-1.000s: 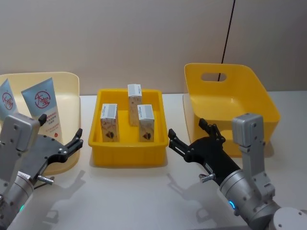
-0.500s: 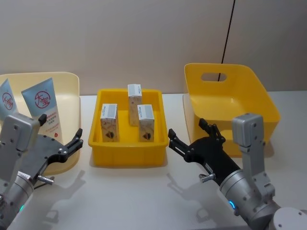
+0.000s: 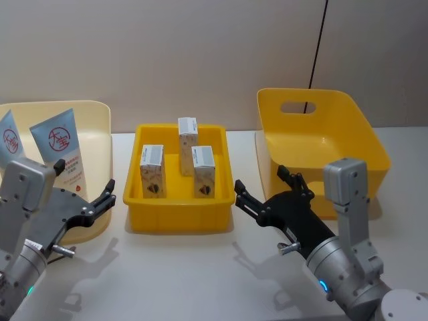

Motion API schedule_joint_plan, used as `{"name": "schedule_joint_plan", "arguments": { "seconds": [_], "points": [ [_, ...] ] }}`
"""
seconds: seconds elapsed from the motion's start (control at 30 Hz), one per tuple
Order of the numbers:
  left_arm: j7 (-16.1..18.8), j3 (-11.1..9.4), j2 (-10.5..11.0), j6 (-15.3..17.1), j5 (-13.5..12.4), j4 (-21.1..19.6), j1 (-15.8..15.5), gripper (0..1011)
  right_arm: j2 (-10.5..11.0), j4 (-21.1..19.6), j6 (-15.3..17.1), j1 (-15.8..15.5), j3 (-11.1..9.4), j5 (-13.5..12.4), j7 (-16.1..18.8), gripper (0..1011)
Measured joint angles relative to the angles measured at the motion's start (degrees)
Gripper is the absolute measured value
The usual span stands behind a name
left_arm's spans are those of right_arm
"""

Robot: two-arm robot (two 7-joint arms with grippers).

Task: Bimanual collaborative sorting of washing and personal care products

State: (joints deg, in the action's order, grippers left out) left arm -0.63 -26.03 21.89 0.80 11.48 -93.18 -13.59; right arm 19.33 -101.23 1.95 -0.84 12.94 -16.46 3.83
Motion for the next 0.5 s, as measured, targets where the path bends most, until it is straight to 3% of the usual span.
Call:
{"name": "schedule_joint_plan", "arguments": {
  "seconds": [0.5],
  "points": [
    [0.00,0.00,0.00,0.00,0.00,0.00,0.00,1000,0.00,0.00,0.00,0.00,0.00,0.00,0.00,1001]
  ]
}}
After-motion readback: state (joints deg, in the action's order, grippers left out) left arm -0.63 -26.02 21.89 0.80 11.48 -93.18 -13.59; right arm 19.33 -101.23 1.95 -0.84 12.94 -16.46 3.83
